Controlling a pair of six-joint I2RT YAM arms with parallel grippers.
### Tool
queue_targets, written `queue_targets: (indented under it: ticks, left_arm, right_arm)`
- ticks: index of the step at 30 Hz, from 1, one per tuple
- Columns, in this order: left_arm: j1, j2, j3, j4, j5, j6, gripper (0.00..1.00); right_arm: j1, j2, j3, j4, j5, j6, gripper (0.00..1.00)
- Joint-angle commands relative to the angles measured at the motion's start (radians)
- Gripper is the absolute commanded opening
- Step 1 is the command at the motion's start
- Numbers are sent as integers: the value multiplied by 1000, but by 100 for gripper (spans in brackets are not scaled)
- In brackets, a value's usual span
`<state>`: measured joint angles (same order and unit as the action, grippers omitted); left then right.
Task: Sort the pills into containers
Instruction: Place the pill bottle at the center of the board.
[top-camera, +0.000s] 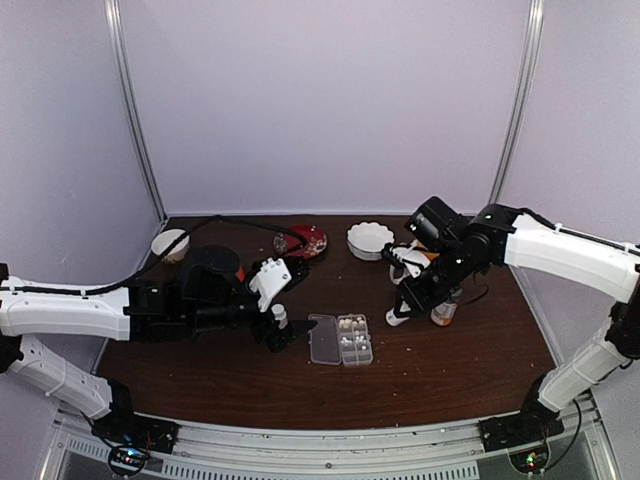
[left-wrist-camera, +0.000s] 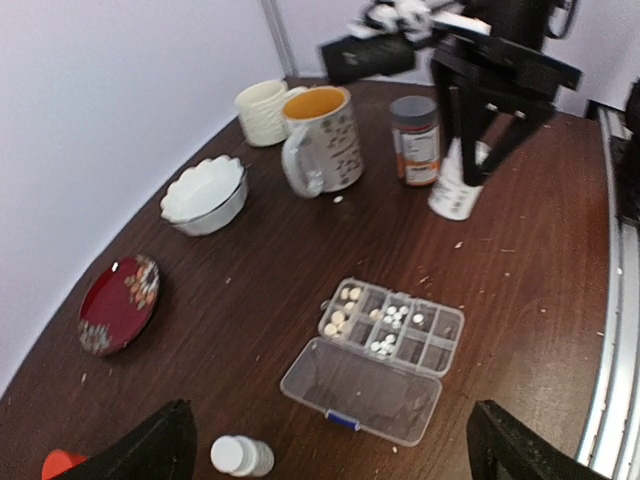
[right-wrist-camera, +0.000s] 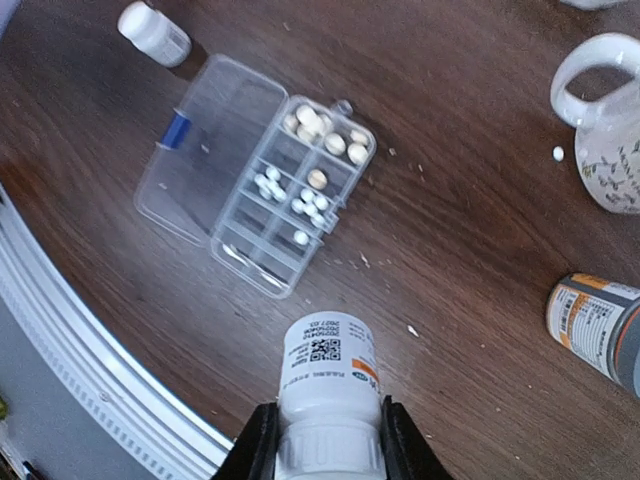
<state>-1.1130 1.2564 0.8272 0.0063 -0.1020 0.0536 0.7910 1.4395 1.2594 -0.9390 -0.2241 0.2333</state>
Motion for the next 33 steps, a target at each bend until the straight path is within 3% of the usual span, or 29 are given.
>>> queue_targets:
  ticks: [1,7,10,15,22,23,25,27,29,33]
  left_arm:
    - [39,-64,-20,-93,-271,-286,98]
    - [91,-81,9,-237,-248,-351,97]
    - [95,-103,12,-300,-363,-435,98]
    - [112,-135,-21,-278,-306,-425,97]
    - [115,-61,33,-336,-278,-416,98]
    - [114,-51,41,-344,-279,-416,98]
    - [115,-34,56,-361,-285,-416,98]
    - [117,-21,66,-375,-293,-424,98]
    - [119,-10,74,-383,-292,-431,98]
    - [123,18,102,-414,-312,-466,96]
  right_arm:
    - [-45,109,37,-145,117,-111,14]
    - [-108,235,63,-114,218,-135,15]
    - [-128,276,82,-105,253,-148,18]
    - [-145,323,105,-84,267,-166,20]
    - [-150,400,147,-86,233,-200,24]
    - [-151,408,152,-88,228,-206,32]
    - [-151,415,159,-91,227,-214,65]
    - [-151,399,166,-85,230,-217,88]
    - [-151,372,180,-88,232,-218,96]
    - [-149,268,218,-77,229,-211,93]
